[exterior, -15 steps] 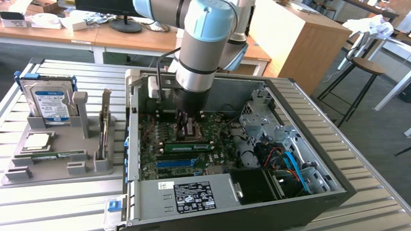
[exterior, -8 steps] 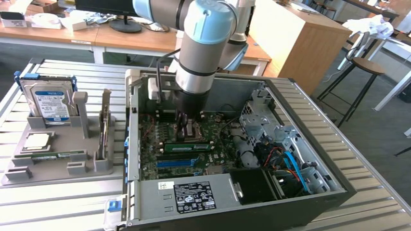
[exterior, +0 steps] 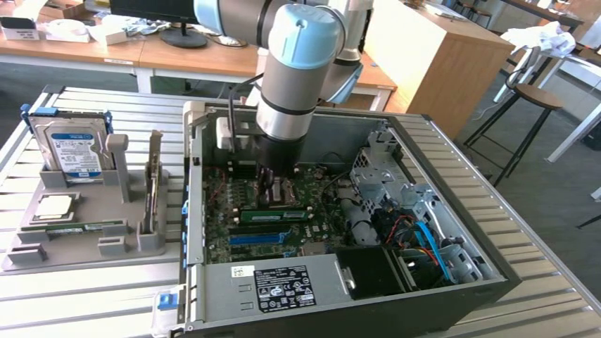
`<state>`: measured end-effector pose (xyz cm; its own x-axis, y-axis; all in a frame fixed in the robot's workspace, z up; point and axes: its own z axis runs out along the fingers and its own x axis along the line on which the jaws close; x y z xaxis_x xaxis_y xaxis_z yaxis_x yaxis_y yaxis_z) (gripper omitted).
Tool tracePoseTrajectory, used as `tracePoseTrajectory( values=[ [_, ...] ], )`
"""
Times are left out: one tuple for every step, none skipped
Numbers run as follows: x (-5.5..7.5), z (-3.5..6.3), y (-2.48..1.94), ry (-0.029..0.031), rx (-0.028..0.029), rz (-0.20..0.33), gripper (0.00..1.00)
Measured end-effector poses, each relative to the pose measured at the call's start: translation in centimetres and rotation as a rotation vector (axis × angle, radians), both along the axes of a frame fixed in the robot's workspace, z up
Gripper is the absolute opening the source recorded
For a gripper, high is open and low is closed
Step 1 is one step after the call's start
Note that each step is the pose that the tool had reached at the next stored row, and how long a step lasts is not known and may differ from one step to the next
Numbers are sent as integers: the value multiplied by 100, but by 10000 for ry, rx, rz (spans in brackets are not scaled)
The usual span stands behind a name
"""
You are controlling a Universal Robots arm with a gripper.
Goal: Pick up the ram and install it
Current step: 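Insert the ram into the slot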
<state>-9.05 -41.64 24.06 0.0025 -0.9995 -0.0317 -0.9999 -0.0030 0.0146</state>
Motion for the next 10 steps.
tracePoseTrajectory(
  values=[
    [0, -5, 0, 0, 0, 1, 10],
    [0, -10, 0, 0, 0, 1, 10],
    [0, -14, 0, 1, -1, 0, 10],
    [0, -14, 0, 1, -1, 1, 10],
    [0, -14, 0, 1, -1, 1, 10],
    [0, -14, 0, 1, -1, 0, 10],
    [0, -14, 0, 1, -1, 1, 10],
    [0, -15, -1, 0, 1, -1, 10],
    [-1, -16, -3, -1, 2, -2, 10],
    [-1, -16, -6, -1, 2, -2, 10]
  ],
)
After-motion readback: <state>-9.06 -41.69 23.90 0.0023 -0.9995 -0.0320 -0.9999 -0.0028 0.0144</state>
